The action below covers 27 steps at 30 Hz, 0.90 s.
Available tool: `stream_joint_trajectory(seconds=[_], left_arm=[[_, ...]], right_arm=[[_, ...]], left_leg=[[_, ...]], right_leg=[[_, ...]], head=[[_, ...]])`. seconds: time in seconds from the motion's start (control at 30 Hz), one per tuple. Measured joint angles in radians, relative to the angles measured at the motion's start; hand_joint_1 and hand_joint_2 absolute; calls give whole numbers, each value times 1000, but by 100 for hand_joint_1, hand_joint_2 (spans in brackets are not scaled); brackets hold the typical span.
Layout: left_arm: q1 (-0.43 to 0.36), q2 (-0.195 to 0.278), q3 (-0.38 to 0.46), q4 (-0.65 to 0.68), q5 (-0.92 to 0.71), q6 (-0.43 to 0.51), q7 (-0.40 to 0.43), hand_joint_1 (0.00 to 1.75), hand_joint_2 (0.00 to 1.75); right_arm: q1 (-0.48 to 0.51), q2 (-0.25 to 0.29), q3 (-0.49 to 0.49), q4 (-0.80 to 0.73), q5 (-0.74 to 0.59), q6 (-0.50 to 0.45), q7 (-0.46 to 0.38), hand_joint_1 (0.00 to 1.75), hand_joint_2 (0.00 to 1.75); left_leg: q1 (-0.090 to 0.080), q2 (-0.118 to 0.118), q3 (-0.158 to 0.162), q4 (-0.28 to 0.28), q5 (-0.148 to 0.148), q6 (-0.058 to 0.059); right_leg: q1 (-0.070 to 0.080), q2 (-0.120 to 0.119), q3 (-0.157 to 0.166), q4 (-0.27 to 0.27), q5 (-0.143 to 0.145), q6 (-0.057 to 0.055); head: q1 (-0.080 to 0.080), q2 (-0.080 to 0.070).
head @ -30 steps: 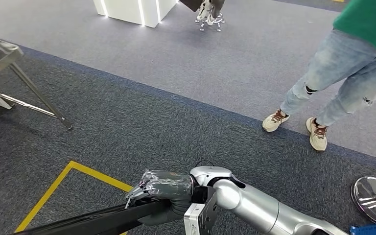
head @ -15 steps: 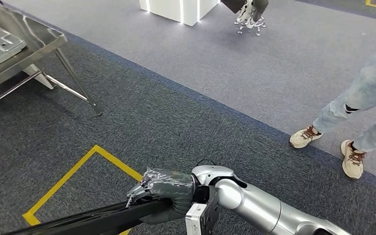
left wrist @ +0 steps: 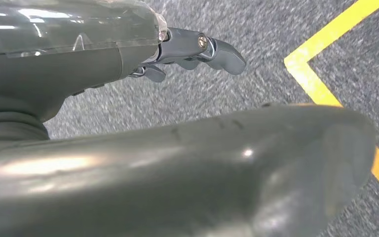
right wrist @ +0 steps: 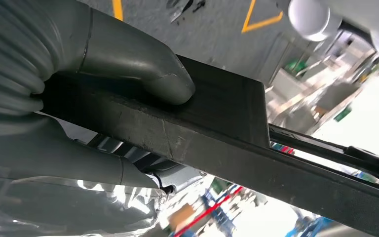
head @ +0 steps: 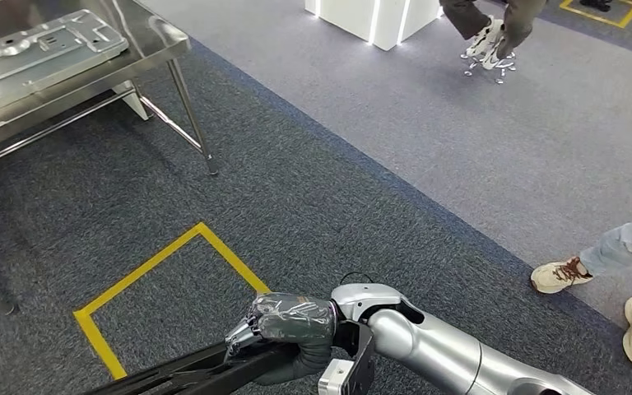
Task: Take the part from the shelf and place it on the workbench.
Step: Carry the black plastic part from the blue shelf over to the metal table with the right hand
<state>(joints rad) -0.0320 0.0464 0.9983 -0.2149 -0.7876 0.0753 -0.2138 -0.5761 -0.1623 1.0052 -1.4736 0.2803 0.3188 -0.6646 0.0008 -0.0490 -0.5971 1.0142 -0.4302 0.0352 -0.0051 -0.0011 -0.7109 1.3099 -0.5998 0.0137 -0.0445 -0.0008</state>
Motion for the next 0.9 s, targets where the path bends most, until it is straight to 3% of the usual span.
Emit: stream_joint_trajectory(seconds=[0.03, 0.07, 0.13, 0.2, 0.27, 0.3, 0.33, 0.4, 0.43, 0.47, 0.5, 0.53, 0.6, 0.67, 0.7, 0.77, 0.8, 0.83, 0.9], left_arm=[[0, -1, -1, 0, 0, -7, -6, 0, 0], [0, -2, -2, 0, 1, -15, -13, 0, 0], [-2, -7, -3, 0, 5, -36, -28, 0, 0], [-4, -10, -3, 0, 16, -58, -44, 0, 0], [-3, -12, 0, 0, 32, -76, -58, 0, 0], [-1, -14, 3, 0, 37, -82, -63, 0, 0], [0, -15, 5, 0, 42, -87, -68, 0, 0], [-4, -18, 11, 0, 48, -95, -75, 0, 0], [-6, -19, 13, 0, 49, -98, -78, 0, 0], [-8, -21, 15, 0, 51, -100, -81, 0, 0], [-8, -23, 16, 0, 52, -101, -82, 0, 0], [-7, -24, 17, 0, 53, -102, -84, 0, 0], [-4, -27, 21, 0, 54, -102, -88, 0, 0], [-7, -28, 25, 0, 54, -102, -93, 0, 0], [-8, -29, 28, 0, 54, -102, -96, 0, 0], [-7, -29, 34, 0, 54, -104, -101, 0, 0], [-4, -30, 38, 0, 54, -106, -103, 0, 0], [-3, -31, 40, 0, 54, -108, -105, 0, 0], [-6, -33, 44, 0, 54, -112, -110, 0, 0]], right_arm=[[-2, -1, 3, 0, -5, -1, 2, 175, 175], [-8, -1, 3, 0, -14, 1, 6, 175, 175], [-26, -1, 0, 0, -38, 9, 17, 175, 175], [-41, -1, -10, 0, -56, 22, 27, 175, 175], [-48, 0, -21, -1, -66, 30, 33, 175, 175], [-50, 2, -26, -1, -68, 30, 34, 175, 175], [-51, 4, -31, -2, -72, 29, 35, 175, 175], [-50, 9, -45, -3, -80, 22, 35, 175, 175], [-47, 10, -52, -3, -85, 16, 35, 175, 175], [-43, 10, -60, -3, -91, 8, 34, 175, 175], [-36, 11, -69, -3, -101, 0, 32, 175, 175], [-28, 13, -80, -4, -116, -10, 29, 175, 175], [-14, 21, -116, -11, -161, -18, 22, 175, 175], [-8, 28, -160, -24, -213, -5, 14, 175, 175], [-7, 31, -179, -31, -233, 9, 11, 175, 175], [-5, 40, -211, -43, -255, 40, 11, 175, 175], [-4, 45, -223, -49, -259, 55, 13, 175, 175], [-3, 49, -233, -55, -260, 69, 15, 175, 175], [2, 52, -249, -64, -256, 86, 15, 175, 175]], left_leg=[[0, -16, 1, 3, -1, -1], [1, -31, 2, 5, -4, -3], [1, -59, 0, 13, -8, -9], [4, -83, -7, 17, -10, -20], [8, -105, -12, 14, -9, -33], [8, -96, -15, 19, -13, -38], [6, -71, -23, 37, -25, -43], [4, 2, -70, 134, -78, -52], [6, 24, -104, 201, -109, -56], [9, 36, -135, 259, -129, -59], [11, 41, -151, 287, -132, -62], [13, 44, -147, 279, -117, -63], [13, 71, -82, 152, -49, -62], [4, 106, -19, 33, -8, -49], [0, 113, -9, 12, -6, -41], [-3, 94, -9, 6, -8, -27], [-1, 84, -7, 3, -7, -22], [2, 74, -4, -1, -5, -16], [7, 53, 1, -7, 0, -6]], right_leg=[[-1, 3, 3, -22, 29, -1], [-2, 12, 23, -79, 70, -3], [-7, 61, 74, -208, 135, -6], [-8, 88, 95, -261, 149, -9], [-6, 64, 100, -268, 149, -18], [-6, 51, 104, -274, 150, -24], [-7, 37, 109, -280, 151, -31], [-6, 7, 117, -287, 150, -40], [-4, -9, 118, -287, 148, -43], [-2, -25, 118, -287, 146, -44], [-1, -40, 119, -287, 144, -44], [0, -54, 121, -287, 141, -43], [1, -79, 129, -287, 134, -38], [6, -100, 136, -285, 127, -30], [8, -109, 138, -285, 125, -25], [9, -127, 144, -287, 120, -16], [7, -123, 147, -283, 116, -10], [5, -104, 144, -269, 105, -5], [-1, -42, 107, -186, 59, 2]], head=[[0, 0], [0, 0], [0, 0], [0, 0], [0, 0], [-1, 0], [-3, 0], [-6, 0], [-7, 0], [-7, 0], [-7, 0], [-7, 0], [-7, 0], [-6, 0], [-6, 0], [-5, 0], [-5, 0], [-5, 0], [-4, 0]])
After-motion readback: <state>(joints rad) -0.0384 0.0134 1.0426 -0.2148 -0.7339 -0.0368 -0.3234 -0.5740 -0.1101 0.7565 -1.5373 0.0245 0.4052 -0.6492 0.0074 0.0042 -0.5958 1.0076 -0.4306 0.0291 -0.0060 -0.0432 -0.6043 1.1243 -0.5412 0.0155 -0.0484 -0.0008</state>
